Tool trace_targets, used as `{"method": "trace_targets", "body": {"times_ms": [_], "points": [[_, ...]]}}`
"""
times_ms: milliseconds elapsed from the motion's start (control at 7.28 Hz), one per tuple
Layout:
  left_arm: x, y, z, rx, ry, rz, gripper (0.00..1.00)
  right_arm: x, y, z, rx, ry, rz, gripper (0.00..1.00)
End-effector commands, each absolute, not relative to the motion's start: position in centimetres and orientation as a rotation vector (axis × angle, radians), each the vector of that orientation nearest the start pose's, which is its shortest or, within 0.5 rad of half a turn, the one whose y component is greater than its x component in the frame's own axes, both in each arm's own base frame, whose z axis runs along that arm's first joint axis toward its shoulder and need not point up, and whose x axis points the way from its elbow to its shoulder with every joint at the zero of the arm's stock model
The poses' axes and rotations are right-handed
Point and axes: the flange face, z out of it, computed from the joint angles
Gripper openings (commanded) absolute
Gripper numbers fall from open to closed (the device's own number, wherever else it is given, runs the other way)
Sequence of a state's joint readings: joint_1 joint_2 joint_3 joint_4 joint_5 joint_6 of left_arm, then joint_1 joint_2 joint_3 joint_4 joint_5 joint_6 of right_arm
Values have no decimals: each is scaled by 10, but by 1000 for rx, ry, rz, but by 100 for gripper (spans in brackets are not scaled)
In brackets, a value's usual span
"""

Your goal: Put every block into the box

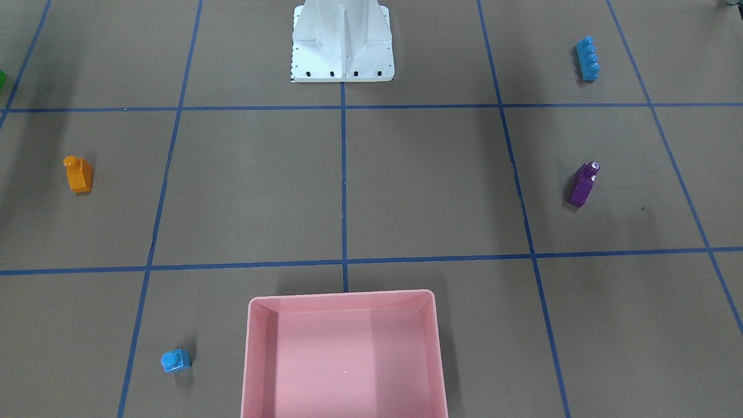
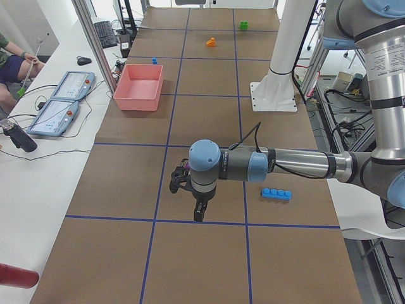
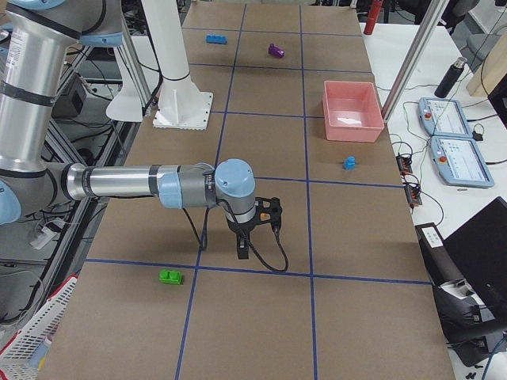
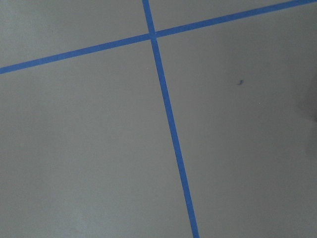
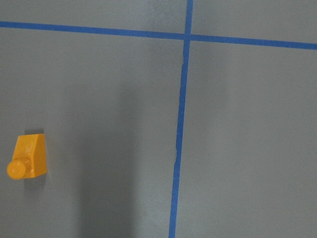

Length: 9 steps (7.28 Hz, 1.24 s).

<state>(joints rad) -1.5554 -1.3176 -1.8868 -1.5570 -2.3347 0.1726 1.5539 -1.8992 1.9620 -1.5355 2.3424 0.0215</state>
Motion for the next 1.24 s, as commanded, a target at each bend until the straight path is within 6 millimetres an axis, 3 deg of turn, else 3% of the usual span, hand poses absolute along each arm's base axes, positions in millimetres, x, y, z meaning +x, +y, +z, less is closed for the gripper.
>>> {"method": "trace_targets", "body": {"times_ms": [0,549,687,1099], "points": [[-58,-389,614,113,760,200,100,58,-362,601,78,-773,-32,100],[-56,-388,594,147,788,214,100,52,-372,578,147,-828,-37,100],[-56,-388,591,154,784,217,100,40,-377,567,186,-848,-18,100],[-56,-387,591,156,787,218,100,-61,-385,550,178,-873,-17,100]]}}
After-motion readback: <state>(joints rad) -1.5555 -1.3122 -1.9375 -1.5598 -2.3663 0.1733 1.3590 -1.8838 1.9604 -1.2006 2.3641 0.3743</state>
